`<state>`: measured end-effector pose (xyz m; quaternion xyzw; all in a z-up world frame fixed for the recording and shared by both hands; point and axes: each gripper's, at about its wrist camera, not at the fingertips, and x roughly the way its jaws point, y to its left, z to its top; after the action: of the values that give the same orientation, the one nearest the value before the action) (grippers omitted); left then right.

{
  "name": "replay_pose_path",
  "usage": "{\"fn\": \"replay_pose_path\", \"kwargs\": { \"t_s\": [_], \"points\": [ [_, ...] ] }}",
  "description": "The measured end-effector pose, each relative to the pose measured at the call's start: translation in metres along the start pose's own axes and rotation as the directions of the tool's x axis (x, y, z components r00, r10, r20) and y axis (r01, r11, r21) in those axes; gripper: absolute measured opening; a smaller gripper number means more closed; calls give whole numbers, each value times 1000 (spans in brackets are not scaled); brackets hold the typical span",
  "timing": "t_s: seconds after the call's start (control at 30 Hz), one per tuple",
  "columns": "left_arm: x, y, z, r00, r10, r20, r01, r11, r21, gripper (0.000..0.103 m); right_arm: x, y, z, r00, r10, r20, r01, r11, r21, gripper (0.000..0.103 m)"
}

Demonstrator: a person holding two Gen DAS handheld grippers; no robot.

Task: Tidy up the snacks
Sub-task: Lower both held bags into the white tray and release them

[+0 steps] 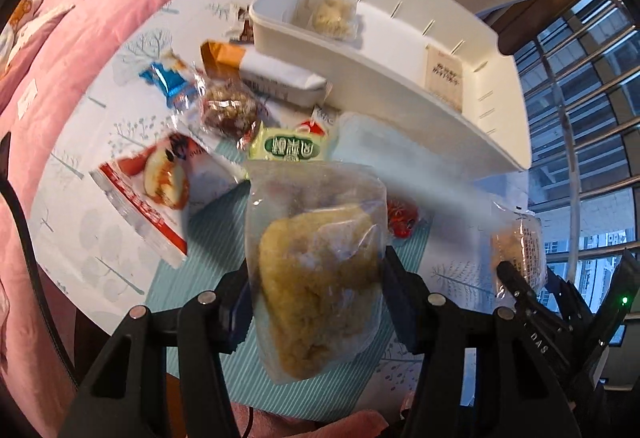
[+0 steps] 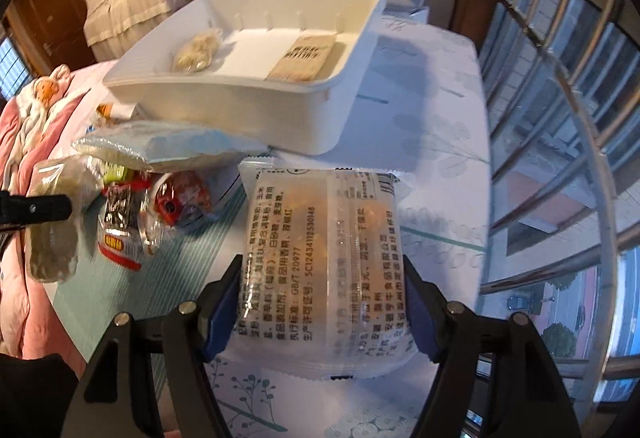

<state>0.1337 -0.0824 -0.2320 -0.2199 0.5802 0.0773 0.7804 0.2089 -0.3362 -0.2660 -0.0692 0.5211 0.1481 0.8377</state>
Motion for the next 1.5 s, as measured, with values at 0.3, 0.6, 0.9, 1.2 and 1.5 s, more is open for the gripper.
{"fn": "replay_pose_path", "kwargs": {
  "t_s": [0.3, 0.6, 0.9, 1.2, 1.5],
  "points": [
    [-44, -1, 19, 999, -26, 36, 24, 998, 64, 55, -36, -9, 21, 994, -62, 88, 59, 997, 43, 72],
    [-78, -9, 62, 995, -63, 72, 52, 988, 148, 55, -64, -9, 55, 983, -76, 168, 65, 995, 72, 72],
    [-92, -28, 134, 994, -59, 94, 31, 961, 274, 55, -70, 10, 95, 970, -81, 230, 71, 996, 53, 73],
    [-78, -48, 190, 994, -65, 87, 29, 930, 366, 55, -57, 26, 141, 962, -72, 265, 49, 995, 92, 73],
    [-48, -68, 220, 995, -100, 27, 79, 904, 421, 56, -36, 33, 162, 969, -72, 238, 39, 989, 140, 74]
  ]
}}
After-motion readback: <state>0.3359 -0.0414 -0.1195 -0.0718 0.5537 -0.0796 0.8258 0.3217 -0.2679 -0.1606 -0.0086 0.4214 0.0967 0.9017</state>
